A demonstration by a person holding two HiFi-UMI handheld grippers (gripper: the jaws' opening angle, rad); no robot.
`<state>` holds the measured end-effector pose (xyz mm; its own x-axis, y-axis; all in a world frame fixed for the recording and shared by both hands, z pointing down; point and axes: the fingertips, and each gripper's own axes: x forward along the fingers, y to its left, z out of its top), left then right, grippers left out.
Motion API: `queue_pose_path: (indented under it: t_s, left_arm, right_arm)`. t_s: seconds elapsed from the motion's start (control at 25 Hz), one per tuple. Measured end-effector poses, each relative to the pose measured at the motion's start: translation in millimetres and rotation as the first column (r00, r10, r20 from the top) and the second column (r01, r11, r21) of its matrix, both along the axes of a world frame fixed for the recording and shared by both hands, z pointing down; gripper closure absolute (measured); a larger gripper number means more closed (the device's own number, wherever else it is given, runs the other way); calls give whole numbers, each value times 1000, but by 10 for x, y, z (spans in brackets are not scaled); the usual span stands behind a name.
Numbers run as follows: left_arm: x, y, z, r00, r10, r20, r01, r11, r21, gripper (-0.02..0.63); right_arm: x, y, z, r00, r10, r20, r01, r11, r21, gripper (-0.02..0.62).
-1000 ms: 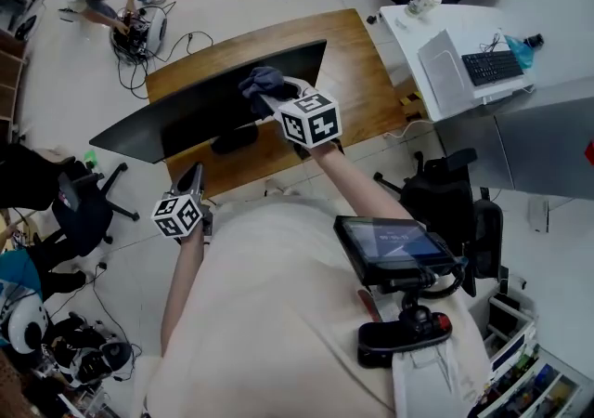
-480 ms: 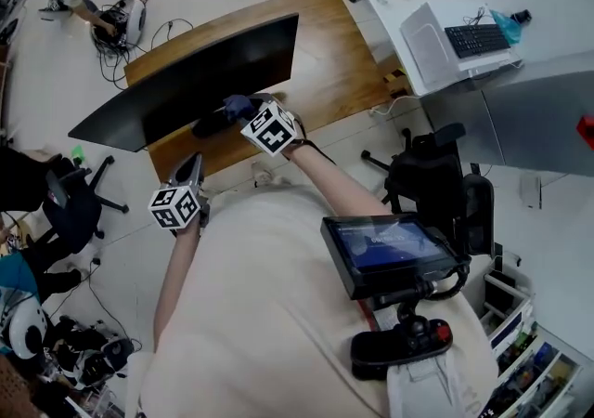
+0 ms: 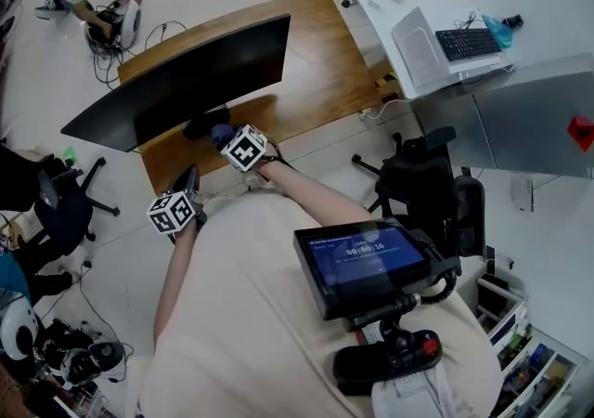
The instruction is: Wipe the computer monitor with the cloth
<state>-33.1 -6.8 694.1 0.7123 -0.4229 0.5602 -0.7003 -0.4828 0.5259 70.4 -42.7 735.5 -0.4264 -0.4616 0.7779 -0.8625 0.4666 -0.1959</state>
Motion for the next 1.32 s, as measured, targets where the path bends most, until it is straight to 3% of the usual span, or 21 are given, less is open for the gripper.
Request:
queue_pose_path:
  t_s: [0.48,1.08,1.32]
  left_arm:
    - [15,-102,174,999,-9,43,10,1000,-21,601]
    - [-26,90,334,997,17,81,-12,998,-56,601]
    - [158,128,416,995,67,74,-62,996,-69,601]
  right_arm:
    - [74,71,290,990,-55,-130,56,998,7,482]
    - [24,174,433,985,-100,-139,99,995,-12,483]
    - [284,342,547,994,-27,-102,21,998,-56,483]
